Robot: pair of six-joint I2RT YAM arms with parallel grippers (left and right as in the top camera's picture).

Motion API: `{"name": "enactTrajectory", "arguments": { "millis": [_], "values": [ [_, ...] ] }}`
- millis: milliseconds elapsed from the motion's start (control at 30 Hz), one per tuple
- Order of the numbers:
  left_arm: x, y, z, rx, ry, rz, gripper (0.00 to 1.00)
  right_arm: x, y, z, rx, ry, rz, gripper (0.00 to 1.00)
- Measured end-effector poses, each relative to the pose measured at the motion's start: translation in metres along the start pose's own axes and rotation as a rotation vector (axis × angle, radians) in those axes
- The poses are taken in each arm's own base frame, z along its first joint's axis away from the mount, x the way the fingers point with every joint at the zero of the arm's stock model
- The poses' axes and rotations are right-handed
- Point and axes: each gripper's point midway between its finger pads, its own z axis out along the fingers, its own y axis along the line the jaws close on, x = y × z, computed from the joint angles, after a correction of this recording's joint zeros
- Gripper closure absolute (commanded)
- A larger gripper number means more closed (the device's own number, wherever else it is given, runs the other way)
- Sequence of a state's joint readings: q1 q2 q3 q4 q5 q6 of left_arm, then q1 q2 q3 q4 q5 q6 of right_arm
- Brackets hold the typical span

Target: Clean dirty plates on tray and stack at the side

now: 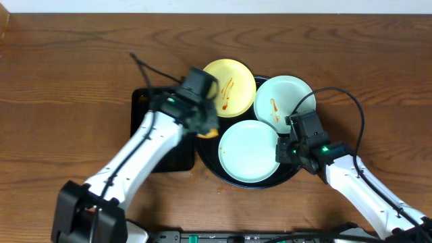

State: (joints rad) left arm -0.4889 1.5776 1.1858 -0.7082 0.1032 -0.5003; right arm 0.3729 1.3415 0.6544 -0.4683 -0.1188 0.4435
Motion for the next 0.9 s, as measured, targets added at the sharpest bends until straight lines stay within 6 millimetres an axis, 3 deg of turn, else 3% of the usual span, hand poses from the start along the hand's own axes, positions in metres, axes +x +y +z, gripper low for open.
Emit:
{"name": "enactTrajectory", "arguments": {
  "millis": [167,300,467,633,900],
  "values": [
    [0.028,-0.034,0.025,0.018,0.064,0.112,0.92,0.002,-0.001,0.000,0.003,0.006,0.000,0.99],
    [0.055,-0.043,0.053,-0.013,0.153,0.168,0.93,0.002,-0.001,0.000,0.003,0.006,0.000,0.99],
    [0.076,-0.055,0.076,-0.023,0.198,0.224,0.93,0.002,-0.001,0.000,0.004,0.006,0.000,0.99],
    [0.084,-0.058,0.085,-0.053,0.192,0.263,0.92,0.002,-0.001,0.000,0.006,0.010,0.001,0.99],
    [0.075,-0.045,0.090,-0.136,0.145,0.273,0.93,0.004,-0.003,0.000,0.016,0.017,0.002,0.99]
  ]
}}
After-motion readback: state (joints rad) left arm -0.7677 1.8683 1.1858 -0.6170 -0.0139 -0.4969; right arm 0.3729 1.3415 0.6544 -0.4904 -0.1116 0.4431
